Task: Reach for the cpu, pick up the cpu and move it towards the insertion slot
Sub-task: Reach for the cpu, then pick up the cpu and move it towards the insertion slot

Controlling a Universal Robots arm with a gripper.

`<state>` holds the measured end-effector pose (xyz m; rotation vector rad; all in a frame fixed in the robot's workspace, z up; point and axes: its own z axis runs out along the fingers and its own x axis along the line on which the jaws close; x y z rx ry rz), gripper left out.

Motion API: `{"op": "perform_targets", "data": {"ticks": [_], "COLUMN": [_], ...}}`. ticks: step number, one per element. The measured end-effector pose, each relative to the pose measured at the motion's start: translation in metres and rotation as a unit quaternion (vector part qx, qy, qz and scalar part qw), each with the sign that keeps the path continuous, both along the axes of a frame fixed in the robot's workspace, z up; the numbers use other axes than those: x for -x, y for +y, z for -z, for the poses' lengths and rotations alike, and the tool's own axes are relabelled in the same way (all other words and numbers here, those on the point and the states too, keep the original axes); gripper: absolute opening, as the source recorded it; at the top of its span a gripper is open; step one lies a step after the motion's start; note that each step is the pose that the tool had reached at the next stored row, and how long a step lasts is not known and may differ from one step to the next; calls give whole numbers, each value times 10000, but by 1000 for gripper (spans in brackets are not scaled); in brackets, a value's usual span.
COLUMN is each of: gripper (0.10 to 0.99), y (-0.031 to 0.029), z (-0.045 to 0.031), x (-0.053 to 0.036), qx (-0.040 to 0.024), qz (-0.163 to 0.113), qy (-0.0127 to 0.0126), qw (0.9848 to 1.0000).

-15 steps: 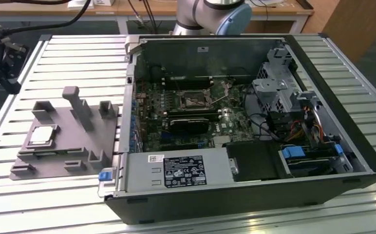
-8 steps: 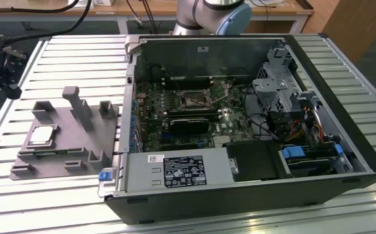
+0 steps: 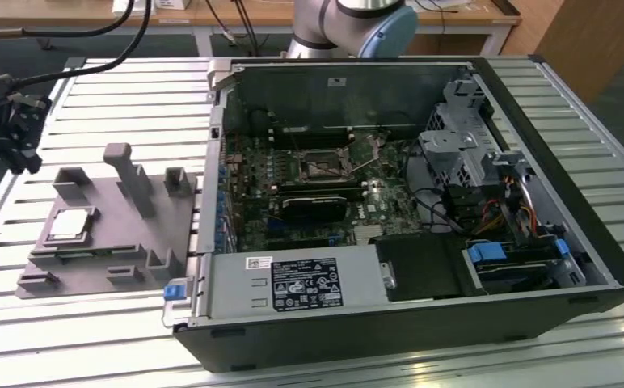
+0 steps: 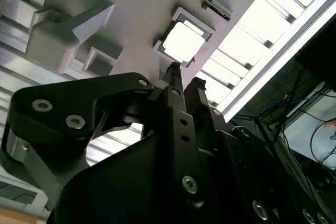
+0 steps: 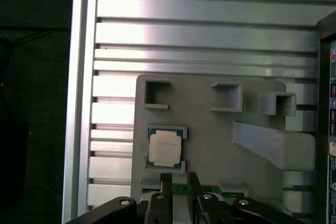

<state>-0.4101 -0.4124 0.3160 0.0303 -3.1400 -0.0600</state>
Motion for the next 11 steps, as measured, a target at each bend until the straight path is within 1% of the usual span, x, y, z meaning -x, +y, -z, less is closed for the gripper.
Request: {"op": "perform_targets", "data": {"ticks": [1,2,3,6,7,8,9,10,11], "gripper": [231,290,290,467,467,525,525,580,580], "y": [-1,-4,-8,-27,-34,-43,-55,-65,-75], "z": [18,35,54,110,128,146,161,179,196], "x": [2,4,6,7,6,7,7,7,7], "qx": [0,0,0,-1,-1,-3,-7,-14,-21], "qz": [1,1,1,1,0,1,1,1,1], "qy": [0,1,0,0,0,0,1,0,0], "qw": [10000,10000,10000,10000,10000,10000,10000,10000,10000]}}
